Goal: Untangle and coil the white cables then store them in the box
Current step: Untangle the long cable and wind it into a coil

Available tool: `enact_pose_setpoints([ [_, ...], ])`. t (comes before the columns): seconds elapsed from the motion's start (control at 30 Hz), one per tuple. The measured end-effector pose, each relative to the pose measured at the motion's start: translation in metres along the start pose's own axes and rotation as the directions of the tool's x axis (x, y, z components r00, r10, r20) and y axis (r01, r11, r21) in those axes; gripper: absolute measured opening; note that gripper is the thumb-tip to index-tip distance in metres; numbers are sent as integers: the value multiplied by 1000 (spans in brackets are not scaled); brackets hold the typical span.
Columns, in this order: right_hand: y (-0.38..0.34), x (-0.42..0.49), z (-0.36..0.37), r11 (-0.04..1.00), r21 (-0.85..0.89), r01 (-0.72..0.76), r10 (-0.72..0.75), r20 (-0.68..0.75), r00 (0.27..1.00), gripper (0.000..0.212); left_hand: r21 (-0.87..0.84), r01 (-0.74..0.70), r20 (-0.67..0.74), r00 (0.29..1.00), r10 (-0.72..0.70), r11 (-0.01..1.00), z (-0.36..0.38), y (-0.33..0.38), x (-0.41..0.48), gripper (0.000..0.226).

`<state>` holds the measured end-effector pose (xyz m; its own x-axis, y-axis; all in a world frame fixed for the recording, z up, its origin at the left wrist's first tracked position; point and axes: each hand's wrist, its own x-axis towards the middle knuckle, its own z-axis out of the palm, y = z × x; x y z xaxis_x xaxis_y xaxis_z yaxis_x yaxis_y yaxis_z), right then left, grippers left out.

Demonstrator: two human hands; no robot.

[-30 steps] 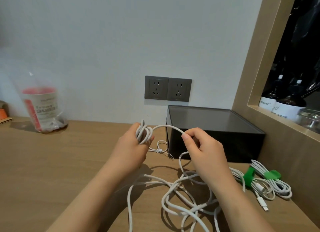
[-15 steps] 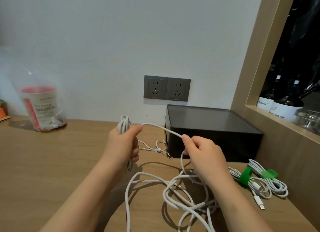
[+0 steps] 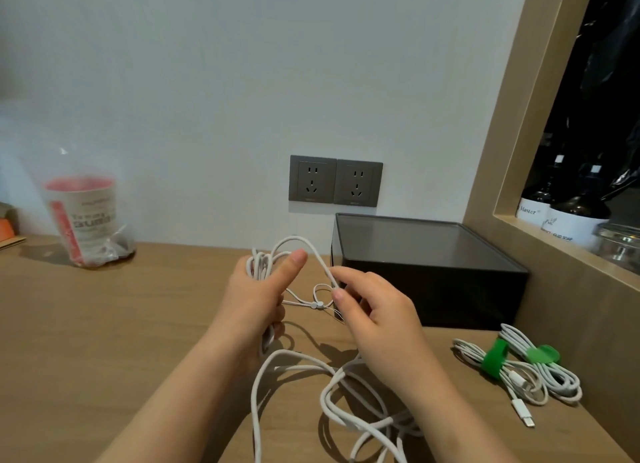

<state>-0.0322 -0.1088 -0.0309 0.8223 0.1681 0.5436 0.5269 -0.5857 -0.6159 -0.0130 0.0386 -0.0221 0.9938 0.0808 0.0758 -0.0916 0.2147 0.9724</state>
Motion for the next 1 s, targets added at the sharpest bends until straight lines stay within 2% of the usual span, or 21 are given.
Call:
enact_pose_setpoints([
  [0.1, 3, -1, 1, 1000, -5, 26, -26, -15, 1000, 26, -28, -4, 1, 1000, 4, 1000, 1, 0, 0, 56],
  [0.23, -3, -6, 15, 985, -69, 156, -151, 74, 986, 28, -116, -13, -50, 999, 8, 993, -1, -1, 3, 63],
  [0.33, -6, -6, 21, 970, -121, 211, -201, 87, 976, 36, -133, -57, -74, 996, 48, 990, -2, -2, 6, 58],
  [0.43, -6, -8, 21, 959, -156, 236, -221, 106, 969, 39, -116, -78, -100, 993, 67, 990, -3, -4, 7, 42],
  [0.53, -9, -9, 21, 959, -145, 245, -223, 151, 963, 41, -75, -104, -196, 977, 88, 992, -5, -6, 10, 27],
  [0.67, -13, -8, 22, 958, -135, 252, -205, 290, 935, 30, -222, -133, -256, 964, 73, 966, -10, -5, 17, 24],
  [0.77, -13, -5, 15, 970, -149, 194, -129, 363, 923, 27, -436, -99, -212, 977, 4, 894, -12, -2, 22, 23],
  [0.87, -7, -3, 4, 987, -153, 56, -3, 325, 946, 23, -680, -3, -135, 984, -121, 733, -15, 2, 24, 25],
  [1.0, 1, 0, -8, 968, -233, -94, 140, 189, 972, 51, -822, 154, 46, 978, -205, 549, -16, 5, 25, 30],
])
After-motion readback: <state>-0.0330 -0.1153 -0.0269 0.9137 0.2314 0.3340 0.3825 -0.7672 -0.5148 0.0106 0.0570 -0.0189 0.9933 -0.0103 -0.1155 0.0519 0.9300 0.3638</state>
